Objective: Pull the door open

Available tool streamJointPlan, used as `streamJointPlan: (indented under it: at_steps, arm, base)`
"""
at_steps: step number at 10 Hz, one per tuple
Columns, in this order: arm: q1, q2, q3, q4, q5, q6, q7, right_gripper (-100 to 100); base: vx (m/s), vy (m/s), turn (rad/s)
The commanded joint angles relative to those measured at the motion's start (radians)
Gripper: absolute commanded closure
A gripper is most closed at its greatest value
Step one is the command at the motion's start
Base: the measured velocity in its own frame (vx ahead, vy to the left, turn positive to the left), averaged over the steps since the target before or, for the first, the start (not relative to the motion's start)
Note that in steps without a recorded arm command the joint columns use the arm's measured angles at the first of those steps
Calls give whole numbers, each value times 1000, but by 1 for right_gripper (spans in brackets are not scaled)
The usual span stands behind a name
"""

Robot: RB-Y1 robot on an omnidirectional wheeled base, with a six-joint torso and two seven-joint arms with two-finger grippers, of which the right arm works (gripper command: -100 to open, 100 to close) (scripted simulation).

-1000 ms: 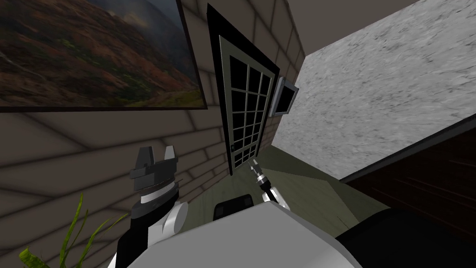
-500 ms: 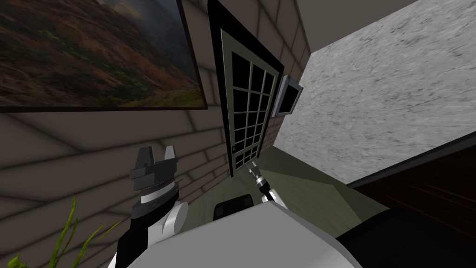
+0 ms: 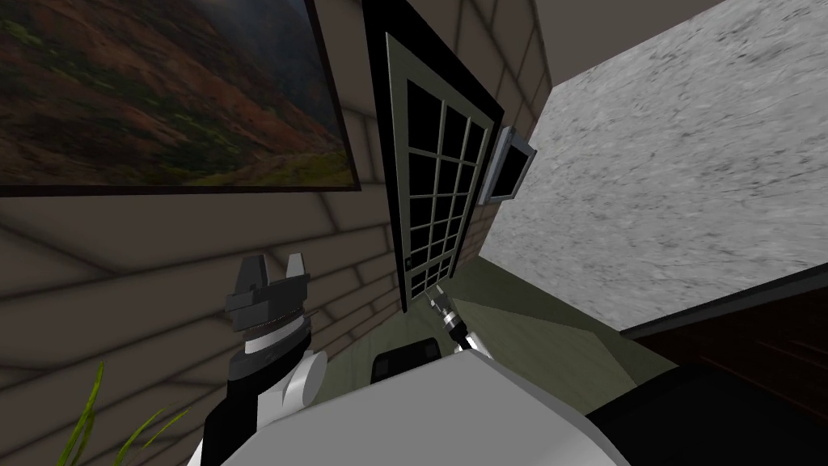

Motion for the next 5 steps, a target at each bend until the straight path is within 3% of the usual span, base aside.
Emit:
streamJointPlan:
  at_steps: [1, 5]
  arm:
    - [-1, 9, -2, 23, 16, -10, 28, -100]
    - [-19, 35, -13, 111, 68, -44, 110, -100]
  base:
    - [91, 6, 19]
    - [135, 1, 1]
